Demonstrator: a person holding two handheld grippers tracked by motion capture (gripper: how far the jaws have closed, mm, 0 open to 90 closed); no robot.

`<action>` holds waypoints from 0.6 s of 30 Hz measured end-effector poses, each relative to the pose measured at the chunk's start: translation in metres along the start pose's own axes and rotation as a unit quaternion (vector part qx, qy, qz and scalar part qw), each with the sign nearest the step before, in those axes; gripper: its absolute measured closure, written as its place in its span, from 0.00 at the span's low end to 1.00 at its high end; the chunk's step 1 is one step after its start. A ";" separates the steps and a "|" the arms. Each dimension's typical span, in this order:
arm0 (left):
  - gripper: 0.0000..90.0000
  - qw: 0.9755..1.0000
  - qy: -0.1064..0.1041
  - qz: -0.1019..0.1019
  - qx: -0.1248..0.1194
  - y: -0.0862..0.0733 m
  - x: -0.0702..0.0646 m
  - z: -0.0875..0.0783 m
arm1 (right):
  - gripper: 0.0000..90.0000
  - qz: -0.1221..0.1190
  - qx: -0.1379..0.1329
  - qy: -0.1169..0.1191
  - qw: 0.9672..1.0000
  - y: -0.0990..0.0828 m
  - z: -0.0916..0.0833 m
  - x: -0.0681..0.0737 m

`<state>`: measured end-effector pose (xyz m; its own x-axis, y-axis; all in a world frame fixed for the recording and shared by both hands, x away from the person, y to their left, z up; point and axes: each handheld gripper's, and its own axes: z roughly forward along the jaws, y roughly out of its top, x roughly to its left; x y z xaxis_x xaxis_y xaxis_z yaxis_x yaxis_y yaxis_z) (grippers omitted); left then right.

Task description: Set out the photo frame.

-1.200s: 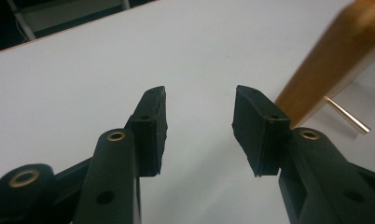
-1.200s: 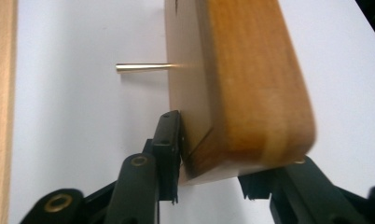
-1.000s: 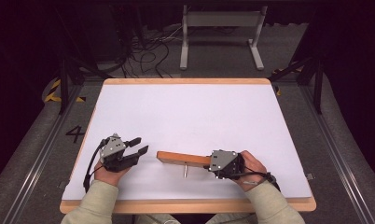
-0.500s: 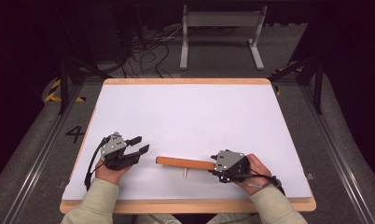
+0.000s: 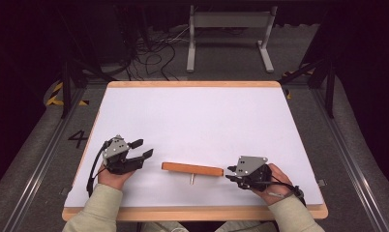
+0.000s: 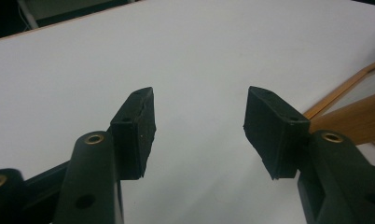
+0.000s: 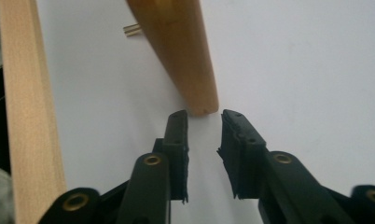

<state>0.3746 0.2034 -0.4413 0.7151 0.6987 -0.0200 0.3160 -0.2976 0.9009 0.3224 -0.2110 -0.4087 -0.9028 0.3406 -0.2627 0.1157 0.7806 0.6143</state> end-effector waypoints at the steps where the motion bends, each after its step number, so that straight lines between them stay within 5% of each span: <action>1: 0.48 1.000 0.001 -0.001 0.000 0.000 0.001 0.000 | 0.85 -0.001 0.001 0.005 1.000 -0.001 0.000 0.001; 8: 0.47 1.000 0.002 -0.001 0.003 0.000 0.002 0.000 | 0.98 0.000 0.009 0.040 0.999 -0.004 0.006 0.006; 18: 0.47 1.000 0.003 -0.001 0.006 -0.001 0.001 0.001 | 1.00 0.027 -0.007 0.065 0.997 -0.008 0.034 0.008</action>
<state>0.3759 0.2036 -0.4424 0.7112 0.7027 -0.0191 0.3245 -0.3042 0.8956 0.3280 -0.1971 -0.4410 -0.9414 0.3111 -0.1306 0.1613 0.7548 0.6358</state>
